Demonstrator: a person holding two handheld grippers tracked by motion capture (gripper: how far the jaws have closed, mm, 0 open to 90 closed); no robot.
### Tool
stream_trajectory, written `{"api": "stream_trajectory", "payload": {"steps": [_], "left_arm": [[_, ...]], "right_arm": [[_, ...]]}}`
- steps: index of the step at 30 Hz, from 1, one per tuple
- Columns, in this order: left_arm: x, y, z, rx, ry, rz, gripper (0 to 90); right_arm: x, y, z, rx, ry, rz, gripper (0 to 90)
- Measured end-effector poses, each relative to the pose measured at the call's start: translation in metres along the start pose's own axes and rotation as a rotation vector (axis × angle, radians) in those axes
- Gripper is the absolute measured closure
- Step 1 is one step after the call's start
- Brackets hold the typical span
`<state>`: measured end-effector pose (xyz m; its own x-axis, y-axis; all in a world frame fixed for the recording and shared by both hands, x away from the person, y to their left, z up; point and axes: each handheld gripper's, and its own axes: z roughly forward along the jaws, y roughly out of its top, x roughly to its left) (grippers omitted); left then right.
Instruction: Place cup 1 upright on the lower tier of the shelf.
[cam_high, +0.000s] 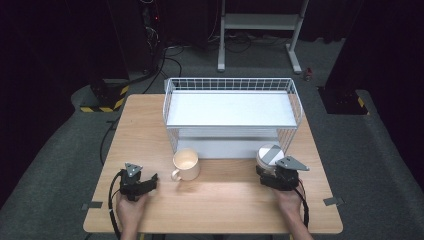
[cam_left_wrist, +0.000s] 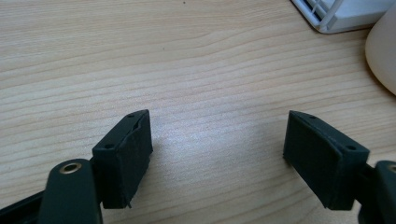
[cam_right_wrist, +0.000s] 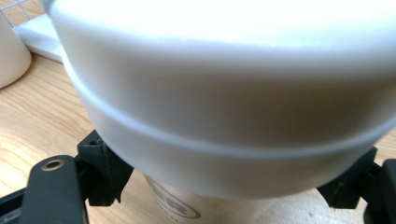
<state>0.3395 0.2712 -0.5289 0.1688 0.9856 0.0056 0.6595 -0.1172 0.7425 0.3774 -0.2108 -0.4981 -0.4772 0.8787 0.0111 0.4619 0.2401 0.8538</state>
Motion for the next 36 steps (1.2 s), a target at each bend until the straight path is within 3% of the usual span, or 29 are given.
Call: {"api": "stream_trajectory", "payload": {"steps": [12, 22, 27, 36], "left_arm": [[0.000, 0.000, 0.000, 0.000, 0.000, -0.003, 23.7], [0.000, 0.000, 0.000, -0.001, 0.001, 0.001, 23.7], [0.000, 0.000, 0.000, -0.001, 0.001, 0.001, 23.8], [0.000, 0.000, 0.000, -0.001, 0.001, 0.001, 23.7]], "right_arm": [[0.000, 0.015, 0.013, -0.002, -0.007, -0.004, 18.9], [0.002, 0.032, 0.036, 0.017, -0.006, -0.012, 18.9], [0.003, 0.034, 0.043, 0.021, -0.010, 0.008, 19.0], [0.002, 0.039, 0.051, 0.021, -0.027, 0.003, 18.9]]}}
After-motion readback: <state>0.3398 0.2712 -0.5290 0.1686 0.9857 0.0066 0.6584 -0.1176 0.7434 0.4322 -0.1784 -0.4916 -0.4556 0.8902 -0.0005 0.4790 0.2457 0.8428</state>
